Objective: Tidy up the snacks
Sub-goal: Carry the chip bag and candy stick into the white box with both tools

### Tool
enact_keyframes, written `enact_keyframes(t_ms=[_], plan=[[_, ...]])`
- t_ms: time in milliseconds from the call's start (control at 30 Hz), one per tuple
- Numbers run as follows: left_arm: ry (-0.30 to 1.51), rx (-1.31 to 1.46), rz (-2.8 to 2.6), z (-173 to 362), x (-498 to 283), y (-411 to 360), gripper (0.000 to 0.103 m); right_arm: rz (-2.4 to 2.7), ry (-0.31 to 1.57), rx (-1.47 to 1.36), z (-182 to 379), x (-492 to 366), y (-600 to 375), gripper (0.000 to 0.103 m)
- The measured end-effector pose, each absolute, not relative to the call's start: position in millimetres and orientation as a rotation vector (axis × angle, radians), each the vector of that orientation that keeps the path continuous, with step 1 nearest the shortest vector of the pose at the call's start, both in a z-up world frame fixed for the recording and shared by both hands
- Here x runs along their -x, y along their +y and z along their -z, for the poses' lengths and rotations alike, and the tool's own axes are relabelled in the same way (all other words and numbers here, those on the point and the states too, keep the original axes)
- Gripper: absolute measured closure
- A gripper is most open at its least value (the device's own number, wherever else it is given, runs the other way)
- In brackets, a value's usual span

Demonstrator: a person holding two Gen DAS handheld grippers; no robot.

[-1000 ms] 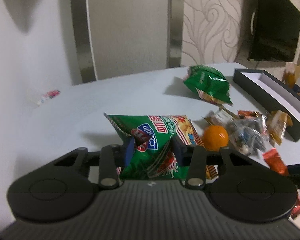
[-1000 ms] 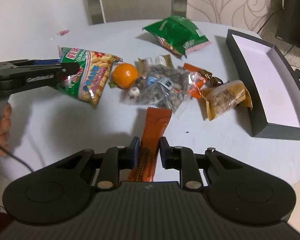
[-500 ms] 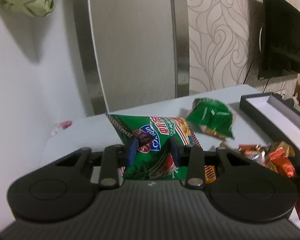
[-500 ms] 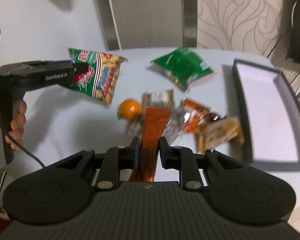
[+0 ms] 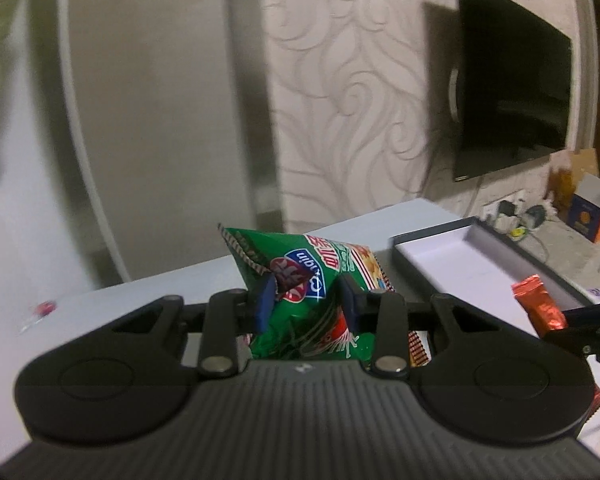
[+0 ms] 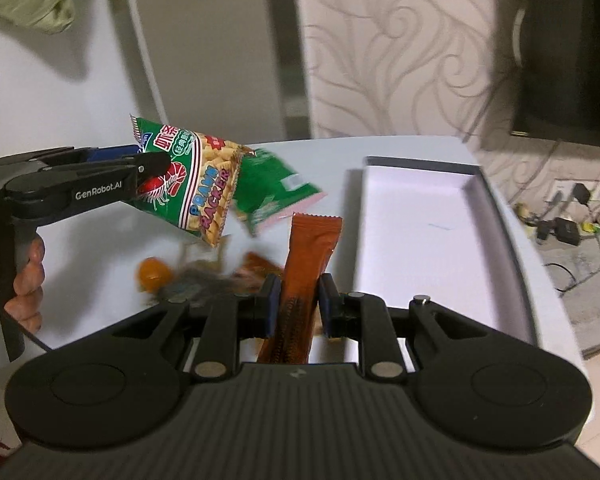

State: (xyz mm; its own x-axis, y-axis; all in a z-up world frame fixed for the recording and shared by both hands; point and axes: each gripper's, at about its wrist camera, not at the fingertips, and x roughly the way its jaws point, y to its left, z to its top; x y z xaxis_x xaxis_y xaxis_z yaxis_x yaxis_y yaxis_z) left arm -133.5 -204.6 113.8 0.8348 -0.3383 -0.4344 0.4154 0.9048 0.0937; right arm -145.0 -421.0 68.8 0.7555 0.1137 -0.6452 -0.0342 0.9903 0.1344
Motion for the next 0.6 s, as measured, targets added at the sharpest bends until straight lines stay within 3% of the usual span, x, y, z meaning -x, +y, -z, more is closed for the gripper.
enact_keyframes(t_ms=[600], plan=[[0.461, -0.215, 0.561, -81.8, 118.4, -331.0, 0.066, 0.015, 0.746, -0.120, -53.4, 128.9, -515.8, 0.079]])
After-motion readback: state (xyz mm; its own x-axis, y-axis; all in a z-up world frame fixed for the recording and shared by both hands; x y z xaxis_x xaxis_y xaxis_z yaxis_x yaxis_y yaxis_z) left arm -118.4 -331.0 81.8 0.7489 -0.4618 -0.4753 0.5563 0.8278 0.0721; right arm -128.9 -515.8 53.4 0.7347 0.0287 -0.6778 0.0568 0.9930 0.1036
